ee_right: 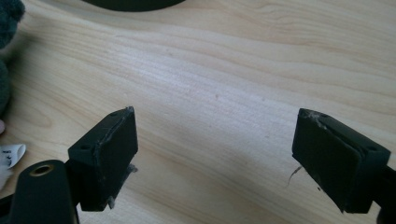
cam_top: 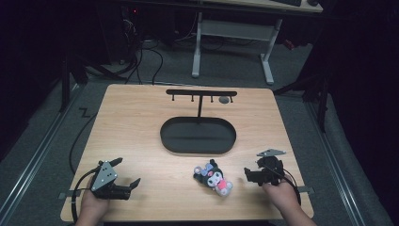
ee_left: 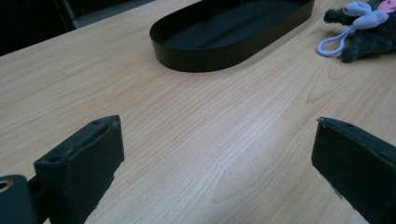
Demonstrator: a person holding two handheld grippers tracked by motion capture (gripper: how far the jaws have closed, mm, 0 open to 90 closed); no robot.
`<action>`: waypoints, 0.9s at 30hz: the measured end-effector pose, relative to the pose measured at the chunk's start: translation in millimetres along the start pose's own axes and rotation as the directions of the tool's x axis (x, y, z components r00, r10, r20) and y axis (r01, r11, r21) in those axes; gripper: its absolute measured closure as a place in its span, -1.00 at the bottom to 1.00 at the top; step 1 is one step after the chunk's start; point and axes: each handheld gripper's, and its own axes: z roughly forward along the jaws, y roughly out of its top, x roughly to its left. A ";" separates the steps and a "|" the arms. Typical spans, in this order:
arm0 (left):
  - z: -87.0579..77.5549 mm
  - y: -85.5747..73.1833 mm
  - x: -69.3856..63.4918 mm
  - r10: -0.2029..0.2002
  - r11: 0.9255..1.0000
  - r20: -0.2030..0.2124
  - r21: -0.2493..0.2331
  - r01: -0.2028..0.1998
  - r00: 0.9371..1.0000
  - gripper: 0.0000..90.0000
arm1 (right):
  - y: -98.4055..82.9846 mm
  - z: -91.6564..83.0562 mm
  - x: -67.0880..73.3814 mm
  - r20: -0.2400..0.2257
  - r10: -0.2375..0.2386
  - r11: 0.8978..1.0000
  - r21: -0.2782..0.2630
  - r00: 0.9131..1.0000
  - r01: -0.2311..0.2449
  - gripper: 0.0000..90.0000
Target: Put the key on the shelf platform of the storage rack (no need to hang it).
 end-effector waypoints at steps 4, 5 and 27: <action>-0.9 -1.2 3.5 -0.001 1.000 -0.016 -0.004 0.001 1.000 -0.95 | 1.3 0.6 2.8 -0.017 -0.017 0.999 0.028 1.000 0.017 -0.68; -1.5 -1.3 4.0 -0.001 1.000 -0.019 -0.004 0.001 1.000 -0.95 | 2.1 1.0 2.3 -0.030 -0.010 0.999 0.040 0.999 0.011 -0.68; 16.1 7.2 3.1 -0.023 1.000 0.048 -0.001 0.023 0.999 -0.94 | 16.2 -14.7 -8.9 -0.102 0.005 0.973 0.229 0.995 0.018 -0.69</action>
